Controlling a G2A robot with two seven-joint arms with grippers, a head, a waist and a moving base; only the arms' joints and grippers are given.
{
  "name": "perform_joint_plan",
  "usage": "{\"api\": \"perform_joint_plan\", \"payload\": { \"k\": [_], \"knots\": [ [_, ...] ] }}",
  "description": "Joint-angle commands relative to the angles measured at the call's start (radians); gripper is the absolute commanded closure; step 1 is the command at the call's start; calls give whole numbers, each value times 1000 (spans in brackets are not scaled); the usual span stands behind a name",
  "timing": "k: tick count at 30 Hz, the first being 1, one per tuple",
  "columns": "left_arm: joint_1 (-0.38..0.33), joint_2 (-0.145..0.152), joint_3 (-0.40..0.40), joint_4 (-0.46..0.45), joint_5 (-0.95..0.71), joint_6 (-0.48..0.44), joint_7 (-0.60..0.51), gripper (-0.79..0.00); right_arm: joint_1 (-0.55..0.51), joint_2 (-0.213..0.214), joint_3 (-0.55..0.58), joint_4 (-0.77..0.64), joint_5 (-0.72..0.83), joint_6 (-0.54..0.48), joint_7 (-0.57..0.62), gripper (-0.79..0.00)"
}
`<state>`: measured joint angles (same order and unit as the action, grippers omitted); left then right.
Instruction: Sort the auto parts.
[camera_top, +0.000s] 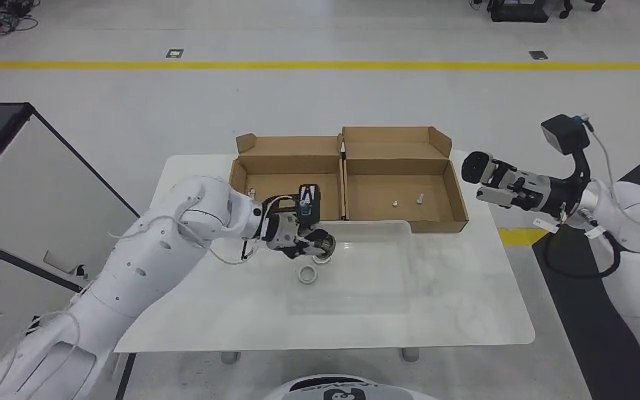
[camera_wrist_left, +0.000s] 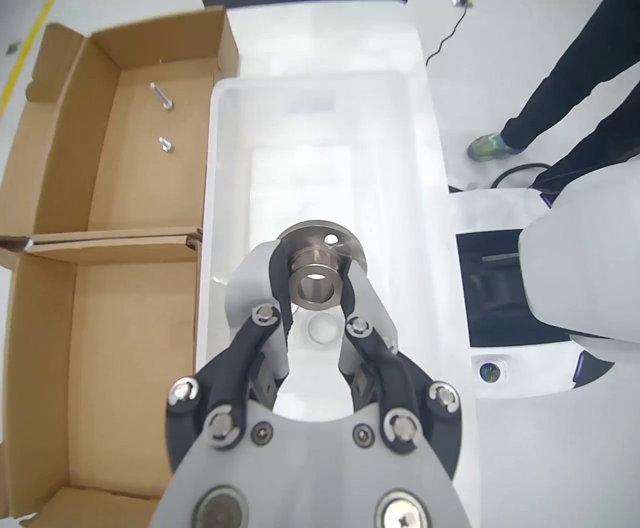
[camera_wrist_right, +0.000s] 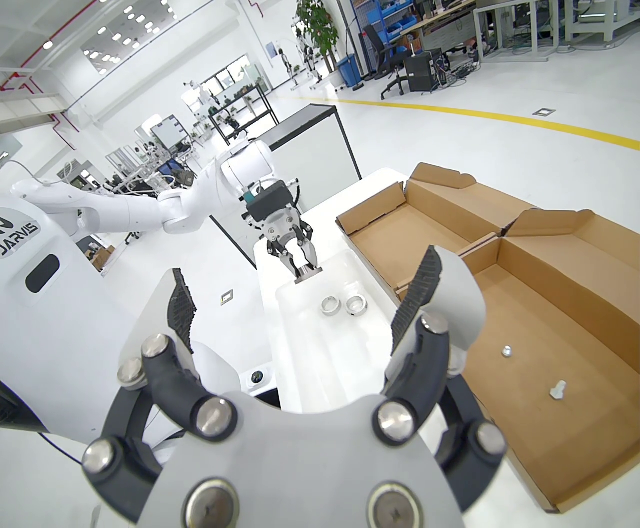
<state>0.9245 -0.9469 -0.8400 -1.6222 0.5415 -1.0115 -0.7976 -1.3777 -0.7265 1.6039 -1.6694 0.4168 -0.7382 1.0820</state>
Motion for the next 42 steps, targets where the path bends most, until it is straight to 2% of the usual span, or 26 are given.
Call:
{"api": "perform_joint_plan", "payload": {
  "k": [1, 10, 17, 23, 31, 32, 38, 42],
  "knots": [
    [11, 11, -18, -18, -13, -1, 44, 0, 0, 0, 0, 0, 0, 0, 0, -785],
    [10, 58, -27, -72, -46, -1, 272, 0, 0, 0, 0, 0, 0, 0, 0, -785],
    [-12, 105, 9, -124, 18, -1, 547, 0, 0, 0, 0, 0, 0, 0, 0, -785],
    [-38, 155, 81, -137, 211, -1, 912, 0, 0, 0, 0, 0, 0, 0, 0, -785],
    [-92, 238, 200, -48, 665, -1, 1579, 0, 0, 0, 0, 0, 0, 0, 0, -785],
    [-97, 246, 211, -39, 705, -1, 1606, 0, 0, 0, 0, 0, 0, 0, 0, -785],
    [-96, 280, 200, -50, 701, -1, 1606, 0, 0, 0, 0, 0, 0, 0, 0, -785],
    [-96, 280, 200, -50, 701, -1, 1606, 0, 0, 0, 0, 0, 0, 0, 0, -785]
  ]
}}
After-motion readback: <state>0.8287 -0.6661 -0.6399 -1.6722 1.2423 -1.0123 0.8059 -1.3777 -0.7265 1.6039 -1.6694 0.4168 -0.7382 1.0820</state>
